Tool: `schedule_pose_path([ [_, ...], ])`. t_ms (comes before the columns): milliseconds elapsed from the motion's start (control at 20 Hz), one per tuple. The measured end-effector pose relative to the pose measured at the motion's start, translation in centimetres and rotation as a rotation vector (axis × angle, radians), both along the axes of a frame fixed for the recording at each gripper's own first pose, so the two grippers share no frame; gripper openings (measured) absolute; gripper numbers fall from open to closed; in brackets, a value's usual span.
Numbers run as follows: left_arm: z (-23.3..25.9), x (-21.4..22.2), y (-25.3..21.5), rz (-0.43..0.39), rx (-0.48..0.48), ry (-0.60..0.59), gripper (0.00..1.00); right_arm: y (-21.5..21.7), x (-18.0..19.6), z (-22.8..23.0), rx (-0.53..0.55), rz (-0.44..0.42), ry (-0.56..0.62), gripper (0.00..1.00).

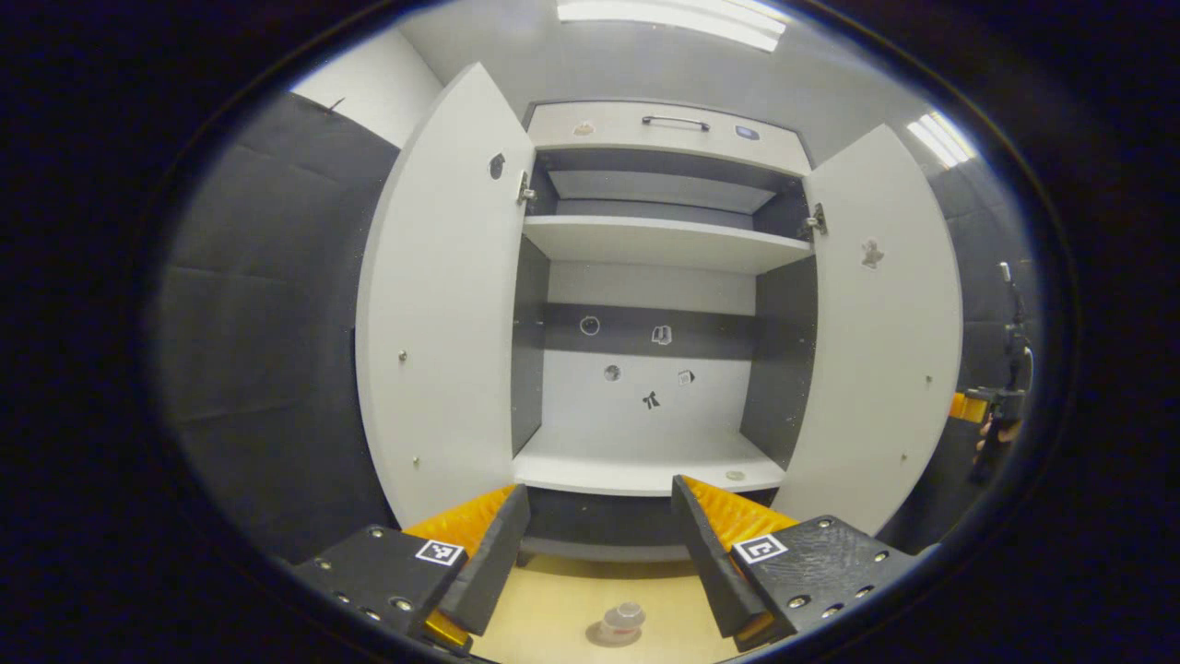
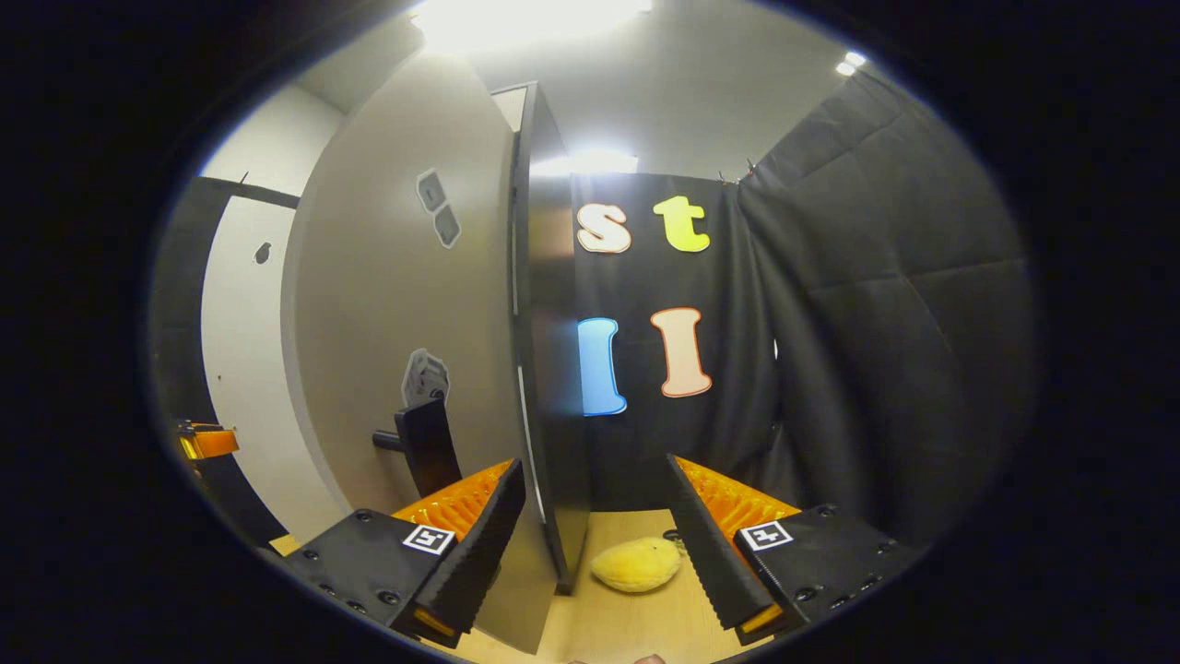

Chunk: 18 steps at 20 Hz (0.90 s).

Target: Grasp the bottle in the cabinet with the left hand and place it on the coaster, then close the right door with the right hand and the left door with the left hand.

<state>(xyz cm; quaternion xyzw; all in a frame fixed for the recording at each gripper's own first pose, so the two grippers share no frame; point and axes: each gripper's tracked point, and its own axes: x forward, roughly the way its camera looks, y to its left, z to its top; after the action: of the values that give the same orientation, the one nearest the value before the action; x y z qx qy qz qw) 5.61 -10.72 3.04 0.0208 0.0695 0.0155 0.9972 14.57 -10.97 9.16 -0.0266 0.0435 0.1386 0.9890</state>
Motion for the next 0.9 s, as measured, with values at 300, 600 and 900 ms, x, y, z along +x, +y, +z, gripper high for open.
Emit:
schedule_pose_path([
  [300, -0.6, 0.6, 2.5, -0.021, -0.062, 0.005, 0.90, 3.1, -1.5, -0.4, 0.014, -0.017, 0.010, 0.96],
  [600, -2.0, -0.4, 5.9, -0.006, -0.096, 0.038, 0.90, 7.6, -2.2, -0.9, 0.005, 0.003, 0.015, 0.96],
  [900, -1.8, -2.1, 9.0, 0.006, -0.118, 0.027, 0.90, 12.7, -2.3, -1.4, 0.000, 0.022, 0.008, 0.96],
])
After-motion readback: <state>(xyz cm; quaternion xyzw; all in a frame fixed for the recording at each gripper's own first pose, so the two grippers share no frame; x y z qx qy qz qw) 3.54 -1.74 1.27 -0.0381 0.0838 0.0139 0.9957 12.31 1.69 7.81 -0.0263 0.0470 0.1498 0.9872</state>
